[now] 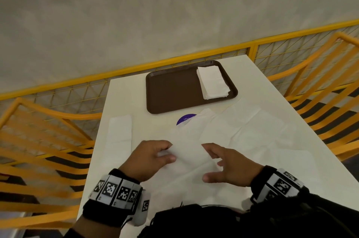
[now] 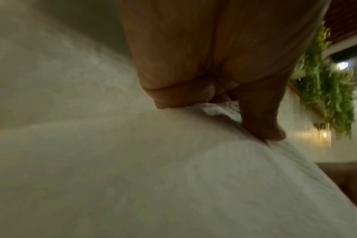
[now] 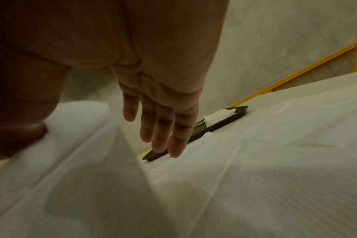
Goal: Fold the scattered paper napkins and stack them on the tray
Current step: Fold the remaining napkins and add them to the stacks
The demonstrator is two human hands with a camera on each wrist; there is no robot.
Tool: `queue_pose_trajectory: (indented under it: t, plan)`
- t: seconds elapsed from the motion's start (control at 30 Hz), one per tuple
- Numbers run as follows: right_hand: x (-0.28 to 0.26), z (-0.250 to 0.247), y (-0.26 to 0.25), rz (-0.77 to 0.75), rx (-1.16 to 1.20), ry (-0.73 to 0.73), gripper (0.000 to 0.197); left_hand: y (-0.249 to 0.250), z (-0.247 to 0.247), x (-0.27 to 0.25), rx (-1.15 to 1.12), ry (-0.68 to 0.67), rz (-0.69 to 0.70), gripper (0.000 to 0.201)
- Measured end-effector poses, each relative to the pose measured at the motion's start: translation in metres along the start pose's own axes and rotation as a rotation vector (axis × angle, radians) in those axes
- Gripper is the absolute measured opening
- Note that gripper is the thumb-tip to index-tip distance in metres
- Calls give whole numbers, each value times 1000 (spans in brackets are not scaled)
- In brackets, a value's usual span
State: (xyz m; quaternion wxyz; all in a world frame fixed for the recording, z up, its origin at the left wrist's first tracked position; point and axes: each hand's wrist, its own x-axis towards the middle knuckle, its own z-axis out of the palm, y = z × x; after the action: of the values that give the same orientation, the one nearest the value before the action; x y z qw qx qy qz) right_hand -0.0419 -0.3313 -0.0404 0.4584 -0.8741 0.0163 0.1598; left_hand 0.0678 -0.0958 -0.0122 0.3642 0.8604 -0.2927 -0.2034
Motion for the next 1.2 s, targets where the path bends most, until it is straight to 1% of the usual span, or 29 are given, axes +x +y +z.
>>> queue_pose_trajectory:
  t: [0.07,0.1,0.13,0.17,0.2,0.23,0.27,0.33,0.37,0.43,0.5,0.57,0.67,0.73,0.8,0.83,0.9,0.93,1.0,1.03,1.07,1.1,1.13,1.17,1.2]
  plan:
    - [8,1,-10,-48,6,43,29,15,-6,2,-67,22,24,10]
    - [10,-1,-15,-51,46,80,14,20,-10,3,-88,50,15,6]
    - [11,-3,-19,-46,101,113,4,21,-15,5,-108,86,-2,6]
    - [11,-6,-22,-38,161,144,2,19,-20,6,-140,122,-31,23]
    - [10,-10,-25,-32,227,176,5,12,-23,6,-217,147,-76,44]
    - [8,-15,-26,-19,311,202,7,6,-25,6,-345,146,-141,64]
    - [6,-19,-27,-7,408,219,8,-3,-25,6,-510,118,-215,78]
    - [3,-27,-26,-3,544,255,12,-17,-17,1,-806,14,-331,88]
    - [3,-29,-23,4,578,278,15,-21,-11,-3,-877,-37,-347,90]
    - [5,-31,-20,24,643,314,16,-26,4,-7,-891,-105,-342,90]
    - [6,-31,-17,57,683,314,17,-26,14,-6,-913,-45,-336,82]
    - [7,-31,-13,68,682,309,17,-28,18,-2,-945,46,-322,65]
    - [7,-31,-8,36,707,297,17,-30,15,1,-935,102,-292,42]
    - [6,-33,-5,29,766,274,19,-29,12,0,-952,112,-265,37]
    - [6,-35,-5,45,796,246,21,-30,8,-1,-957,137,-260,45]
    - [6,-36,-3,55,795,240,23,-30,6,-1,-947,143,-256,39]
    - [8,-36,1,67,780,243,34,-30,4,-1,-918,131,-259,11]
    - [8,-37,2,74,776,246,37,-30,4,-1,-895,119,-257,5]
    - [9,-38,2,90,816,238,29,-29,2,-3,-829,122,-232,24]
    - [9,-39,0,90,847,233,26,-28,1,-4,-820,112,-201,29]
    - [8,-39,-4,93,878,238,24,-28,0,-5,-804,92,-163,28]
    - [7,-40,-7,105,898,248,27,-27,-2,-6,-781,67,-128,30]
    - [7,-41,-9,123,903,264,31,-28,-3,-7,-751,46,-105,36]
    - [8,-41,-8,129,880,288,31,-28,-4,-8,-712,23,-91,44]
    - [10,-40,-8,117,806,318,25,-28,-5,-8,-659,-1,-92,50]
